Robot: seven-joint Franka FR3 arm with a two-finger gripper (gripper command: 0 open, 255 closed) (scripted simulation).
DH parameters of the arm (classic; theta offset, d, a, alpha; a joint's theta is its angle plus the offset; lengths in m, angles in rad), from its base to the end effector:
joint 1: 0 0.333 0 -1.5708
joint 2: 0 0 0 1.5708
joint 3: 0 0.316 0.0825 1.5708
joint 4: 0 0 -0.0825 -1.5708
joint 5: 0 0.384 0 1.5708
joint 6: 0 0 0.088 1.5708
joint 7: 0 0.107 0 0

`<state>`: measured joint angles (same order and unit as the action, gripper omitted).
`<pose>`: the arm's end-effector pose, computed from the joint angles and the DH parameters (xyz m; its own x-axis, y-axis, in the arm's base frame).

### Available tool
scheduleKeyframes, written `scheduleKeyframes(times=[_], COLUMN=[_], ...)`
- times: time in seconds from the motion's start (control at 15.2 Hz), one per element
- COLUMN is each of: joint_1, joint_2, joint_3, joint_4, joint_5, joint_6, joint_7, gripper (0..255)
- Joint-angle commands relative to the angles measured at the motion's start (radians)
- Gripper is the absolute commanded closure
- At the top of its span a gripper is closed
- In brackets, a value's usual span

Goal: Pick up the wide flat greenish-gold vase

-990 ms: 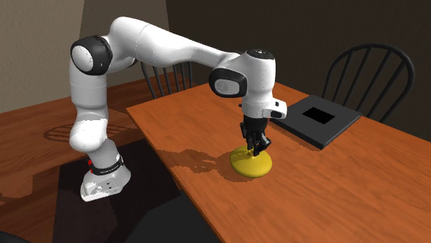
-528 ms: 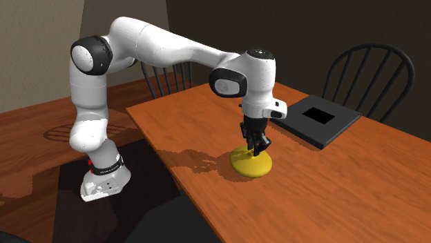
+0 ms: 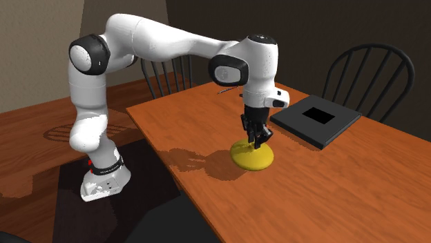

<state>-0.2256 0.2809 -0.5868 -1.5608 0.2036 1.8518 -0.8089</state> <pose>0.4803 -0.4265 0.5104 0.9969 -0.0313 0.0719 -0.0322 -0.9994 0.0110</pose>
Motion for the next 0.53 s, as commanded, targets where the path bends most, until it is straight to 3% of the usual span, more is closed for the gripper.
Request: scheduleKeyframes(times=[0.0,0.46], joint_1=[-0.004,-0.015], joint_2=[0.003,0.009], joint_3=[-0.001,-0.004], joint_4=[0.033,0.124], joint_5=[0.001,0.002], joint_6=[-0.031,-0.116], joint_7=[0.001,0.005], gripper=[255,255])
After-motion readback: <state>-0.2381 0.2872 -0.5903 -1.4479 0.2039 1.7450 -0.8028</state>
